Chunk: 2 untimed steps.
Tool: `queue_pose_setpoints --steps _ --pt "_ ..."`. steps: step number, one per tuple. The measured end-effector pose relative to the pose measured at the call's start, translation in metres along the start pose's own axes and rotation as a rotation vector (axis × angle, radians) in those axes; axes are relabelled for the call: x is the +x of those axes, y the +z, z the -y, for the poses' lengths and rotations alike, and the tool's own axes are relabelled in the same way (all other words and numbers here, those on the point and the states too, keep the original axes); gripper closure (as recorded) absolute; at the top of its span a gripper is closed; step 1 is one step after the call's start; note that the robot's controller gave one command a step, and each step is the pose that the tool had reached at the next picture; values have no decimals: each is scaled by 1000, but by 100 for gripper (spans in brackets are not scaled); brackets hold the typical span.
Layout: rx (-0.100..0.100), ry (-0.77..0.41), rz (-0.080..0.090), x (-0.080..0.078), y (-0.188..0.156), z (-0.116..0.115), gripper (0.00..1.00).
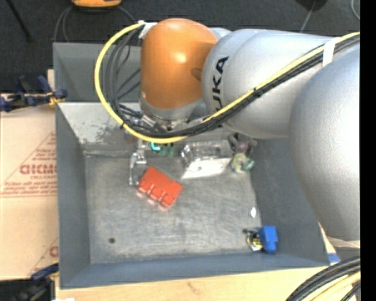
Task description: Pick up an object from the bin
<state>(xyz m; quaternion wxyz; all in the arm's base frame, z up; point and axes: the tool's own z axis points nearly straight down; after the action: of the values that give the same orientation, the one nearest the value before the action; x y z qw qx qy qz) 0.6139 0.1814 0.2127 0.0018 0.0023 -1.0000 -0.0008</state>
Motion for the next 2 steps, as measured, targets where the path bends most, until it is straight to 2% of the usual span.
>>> queue_pose_setpoints --steps 1,2 --pt "2 208 1 -8 71 44 0" --pt "1 -17 10 9 135 80 0"
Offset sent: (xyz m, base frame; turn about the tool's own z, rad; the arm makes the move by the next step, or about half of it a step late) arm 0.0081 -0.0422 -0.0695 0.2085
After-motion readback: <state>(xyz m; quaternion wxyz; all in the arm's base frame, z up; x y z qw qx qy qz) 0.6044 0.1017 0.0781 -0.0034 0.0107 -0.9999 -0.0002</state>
